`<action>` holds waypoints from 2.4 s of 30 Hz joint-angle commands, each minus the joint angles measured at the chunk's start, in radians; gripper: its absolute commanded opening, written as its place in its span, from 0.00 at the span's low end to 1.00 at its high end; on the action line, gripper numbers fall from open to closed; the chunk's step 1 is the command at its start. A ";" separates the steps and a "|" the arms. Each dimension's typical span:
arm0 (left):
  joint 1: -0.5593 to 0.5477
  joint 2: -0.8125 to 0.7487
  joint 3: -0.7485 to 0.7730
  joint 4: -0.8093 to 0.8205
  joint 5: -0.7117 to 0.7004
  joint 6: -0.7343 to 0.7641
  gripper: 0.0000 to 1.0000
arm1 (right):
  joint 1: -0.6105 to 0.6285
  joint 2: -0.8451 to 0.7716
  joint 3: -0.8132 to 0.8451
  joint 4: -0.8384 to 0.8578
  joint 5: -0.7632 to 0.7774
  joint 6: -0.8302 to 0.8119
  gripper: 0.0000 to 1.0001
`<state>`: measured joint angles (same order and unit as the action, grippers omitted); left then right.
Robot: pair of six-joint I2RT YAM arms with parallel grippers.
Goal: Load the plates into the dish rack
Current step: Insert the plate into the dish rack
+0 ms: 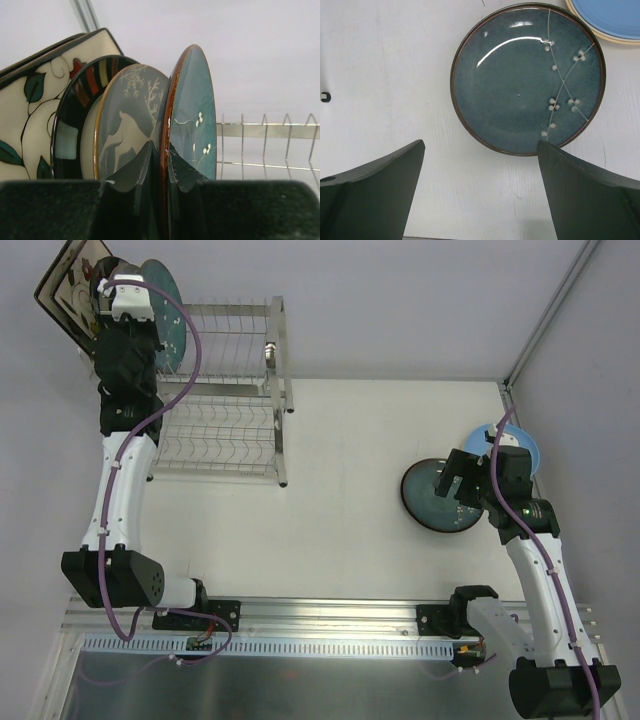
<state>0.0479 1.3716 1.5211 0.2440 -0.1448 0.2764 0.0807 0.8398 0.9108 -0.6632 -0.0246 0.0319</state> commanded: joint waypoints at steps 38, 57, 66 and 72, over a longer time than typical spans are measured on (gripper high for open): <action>0.020 -0.062 0.039 0.066 0.045 -0.065 0.50 | -0.006 0.013 0.039 0.024 -0.015 -0.012 1.00; 0.021 -0.281 -0.031 -0.084 0.194 -0.273 0.99 | -0.007 0.038 0.060 -0.035 0.124 0.054 1.00; 0.007 -0.523 -0.275 -0.147 0.290 -0.393 0.99 | -0.045 0.094 0.063 -0.098 0.288 0.178 1.00; -0.034 -0.689 -0.513 -0.189 0.297 -0.405 0.99 | -0.128 0.157 0.017 -0.084 0.267 0.247 1.00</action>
<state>0.0357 0.7483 1.1084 0.0711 0.1143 -0.0906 0.0044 0.9665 0.9321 -0.7391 0.2253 0.2050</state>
